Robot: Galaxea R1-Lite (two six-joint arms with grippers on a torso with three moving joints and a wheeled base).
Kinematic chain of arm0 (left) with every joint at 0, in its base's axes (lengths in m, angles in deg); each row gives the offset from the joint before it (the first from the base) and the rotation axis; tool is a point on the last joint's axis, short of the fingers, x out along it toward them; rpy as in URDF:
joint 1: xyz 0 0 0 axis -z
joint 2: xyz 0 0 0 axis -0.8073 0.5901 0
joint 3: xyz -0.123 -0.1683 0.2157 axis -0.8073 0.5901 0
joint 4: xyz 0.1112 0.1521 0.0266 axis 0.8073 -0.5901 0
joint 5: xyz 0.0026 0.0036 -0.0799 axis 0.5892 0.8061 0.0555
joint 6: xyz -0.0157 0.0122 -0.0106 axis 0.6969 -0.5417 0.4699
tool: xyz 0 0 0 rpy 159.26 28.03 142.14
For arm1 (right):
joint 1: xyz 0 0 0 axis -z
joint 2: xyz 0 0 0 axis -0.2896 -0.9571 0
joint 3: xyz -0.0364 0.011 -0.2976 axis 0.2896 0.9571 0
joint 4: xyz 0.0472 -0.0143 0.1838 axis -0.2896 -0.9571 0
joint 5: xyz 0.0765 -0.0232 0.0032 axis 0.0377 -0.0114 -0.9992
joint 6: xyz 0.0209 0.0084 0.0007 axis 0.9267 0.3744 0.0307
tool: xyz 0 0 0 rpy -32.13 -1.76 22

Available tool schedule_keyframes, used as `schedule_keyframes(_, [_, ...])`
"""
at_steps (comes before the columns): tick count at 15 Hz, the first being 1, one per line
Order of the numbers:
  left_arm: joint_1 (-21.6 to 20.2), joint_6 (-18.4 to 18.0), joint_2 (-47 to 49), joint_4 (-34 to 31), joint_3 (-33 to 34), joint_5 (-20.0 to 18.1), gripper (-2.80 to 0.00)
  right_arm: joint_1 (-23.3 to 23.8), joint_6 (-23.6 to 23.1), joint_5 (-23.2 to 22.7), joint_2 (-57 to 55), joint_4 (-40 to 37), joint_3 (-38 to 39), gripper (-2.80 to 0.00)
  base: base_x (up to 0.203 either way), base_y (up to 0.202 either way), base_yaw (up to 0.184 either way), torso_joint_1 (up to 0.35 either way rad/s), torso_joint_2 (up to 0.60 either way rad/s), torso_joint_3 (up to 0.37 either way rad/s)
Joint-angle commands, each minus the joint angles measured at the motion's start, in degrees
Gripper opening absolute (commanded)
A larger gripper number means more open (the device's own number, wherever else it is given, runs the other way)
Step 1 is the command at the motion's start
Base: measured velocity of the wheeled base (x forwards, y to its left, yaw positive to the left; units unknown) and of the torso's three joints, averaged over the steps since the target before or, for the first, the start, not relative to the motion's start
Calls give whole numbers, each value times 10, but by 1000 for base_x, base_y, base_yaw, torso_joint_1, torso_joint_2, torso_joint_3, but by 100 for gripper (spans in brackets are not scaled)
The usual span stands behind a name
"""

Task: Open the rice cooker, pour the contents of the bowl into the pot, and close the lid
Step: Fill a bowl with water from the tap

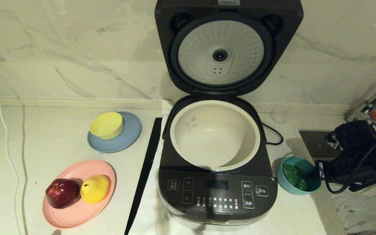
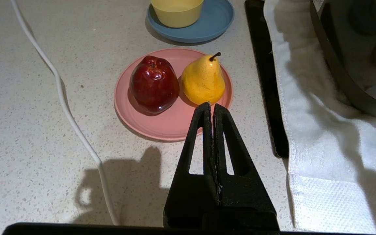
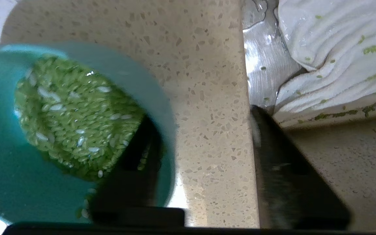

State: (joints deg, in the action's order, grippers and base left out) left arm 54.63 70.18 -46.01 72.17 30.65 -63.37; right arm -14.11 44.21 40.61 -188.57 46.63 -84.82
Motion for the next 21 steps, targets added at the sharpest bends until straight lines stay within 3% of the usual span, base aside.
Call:
schedule_keyframes(1, [0,0,0,0,4,0,-280,1,1,1,-4,0,4,-280,0,0,0,0,0,0])
schedule_keyframes(12, [0,0,0,0,4,0,-280,22,19,-6,41,-6,7,-280,0,0,0,0,0,0])
schedule_keyframes(16, [0,0,0,0,4,0,-280,96,20,-67,71,-28,-4,-280,0,0,0,0,0,0])
schedule_keyframes(21, [0,0,0,0,4,-1,-280,228,20,-99,42,-40,-57,-280,0,0,0,0,0,0])
